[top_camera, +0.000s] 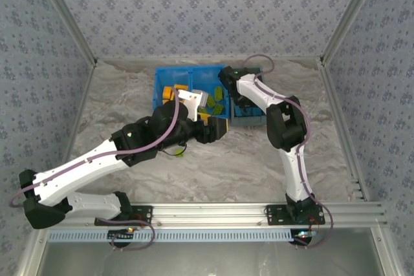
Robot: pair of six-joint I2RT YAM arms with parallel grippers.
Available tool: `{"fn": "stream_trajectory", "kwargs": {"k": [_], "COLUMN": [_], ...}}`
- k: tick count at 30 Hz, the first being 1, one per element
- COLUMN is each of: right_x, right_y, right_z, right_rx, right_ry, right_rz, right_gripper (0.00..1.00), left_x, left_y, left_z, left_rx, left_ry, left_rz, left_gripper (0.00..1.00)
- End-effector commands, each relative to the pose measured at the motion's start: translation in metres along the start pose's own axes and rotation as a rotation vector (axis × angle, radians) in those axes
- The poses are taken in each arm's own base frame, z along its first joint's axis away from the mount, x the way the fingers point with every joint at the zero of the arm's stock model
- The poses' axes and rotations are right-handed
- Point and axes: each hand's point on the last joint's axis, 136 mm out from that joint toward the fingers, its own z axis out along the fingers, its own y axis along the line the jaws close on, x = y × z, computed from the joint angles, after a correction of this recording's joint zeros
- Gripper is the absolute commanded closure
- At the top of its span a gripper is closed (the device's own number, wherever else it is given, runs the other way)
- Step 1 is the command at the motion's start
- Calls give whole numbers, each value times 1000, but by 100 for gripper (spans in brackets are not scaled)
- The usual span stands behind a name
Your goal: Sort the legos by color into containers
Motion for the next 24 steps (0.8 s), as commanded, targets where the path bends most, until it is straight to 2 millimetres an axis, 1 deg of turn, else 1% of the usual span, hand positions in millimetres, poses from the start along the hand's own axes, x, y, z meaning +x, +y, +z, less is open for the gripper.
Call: {"fn": "stream_trajectory", "kwargs": {"k": [1, 4, 5, 6, 7, 9, 10, 12, 13, 14, 15, 16, 18, 19, 21, 24], "right_x": [-18, -27, -30, -32, -31, -27, -21, -7, 8, 16, 34, 52, 100, 120, 170, 218], "right_y": [-11, -24, -29, -36, -40, -54, -58, -61, -58, -52, -42, -34, -6, 4, 21, 36], "right_z": [-45, -76, -88, -104, -112, -143, -154, -188, -199, -214, -219, -231, -249, -260, -267, -269], "right_rx": [-26, -52, -66, -90, -105, -181, -219, -350, -431, -527, -612, -727, -971, -1062, -1150, -1219], "right_ry": [-80, -140, -164, -195, -214, -282, -313, -413, -448, -490, -503, -526, -535, -547, -540, -508], "right_rz": [39, 79, 94, 116, 125, 165, 170, 164, 133, 117, 79, 45, -89, -150, -279, -369], "right_gripper": [54, 55, 56, 56, 56, 56, 55, 49, 46, 45, 43, 42, 39, 37, 34, 31], "left_x": [3, 9, 12, 16, 20, 36, 44, 61, 69, 77, 85, 94, 110, 117, 129, 142], "left_y": [12, 25, 34, 45, 57, 87, 99, 122, 132, 144, 154, 165, 183, 190, 203, 218], "left_z": [-5, -7, -9, -11, -15, -21, -23, -25, -26, -28, -29, -29, -26, -24, -16, -3], "left_rx": [-47, -102, -141, -193, -244, -370, -413, -486, -518, -557, -584, -610, -642, -654, -680, -722], "left_ry": [-12, -1, 2, 5, 10, 56, 88, 146, 168, 192, 215, 239, 287, 312, 357, 407], "left_rz": [19, 7, -3, -17, -28, -52, -63, -72, -79, -97, -116, -142, -194, -214, -237, -233], "left_gripper": [28, 28, 28, 28, 28, 26, 26, 24, 23, 21, 20, 18, 15, 14, 12, 11]}}
